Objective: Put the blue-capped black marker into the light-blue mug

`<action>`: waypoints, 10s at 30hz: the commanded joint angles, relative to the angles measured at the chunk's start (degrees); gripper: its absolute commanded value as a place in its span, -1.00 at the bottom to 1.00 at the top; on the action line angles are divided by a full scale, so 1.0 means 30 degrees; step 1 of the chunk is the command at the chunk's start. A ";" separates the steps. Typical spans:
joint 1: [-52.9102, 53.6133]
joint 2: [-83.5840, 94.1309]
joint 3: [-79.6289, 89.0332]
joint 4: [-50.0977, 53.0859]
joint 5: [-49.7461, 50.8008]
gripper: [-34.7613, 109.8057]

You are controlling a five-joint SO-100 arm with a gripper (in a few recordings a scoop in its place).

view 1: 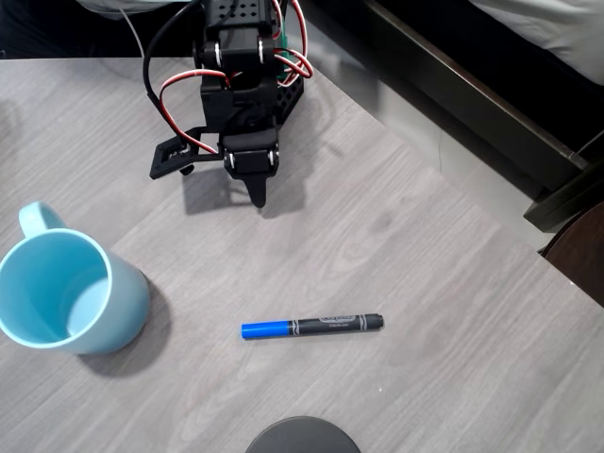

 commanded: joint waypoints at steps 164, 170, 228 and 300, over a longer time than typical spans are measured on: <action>0.9258 -2.5312 -2.0508 -1.3711 1.5205 -0.09; 0.7705 -2.1855 -2.0098 -1.1836 1.2773 -0.22; -0.0059 0.0469 0.0059 0.0117 -0.0937 -0.52; -0.0059 0.0469 0.0059 0.0146 -0.0937 -0.52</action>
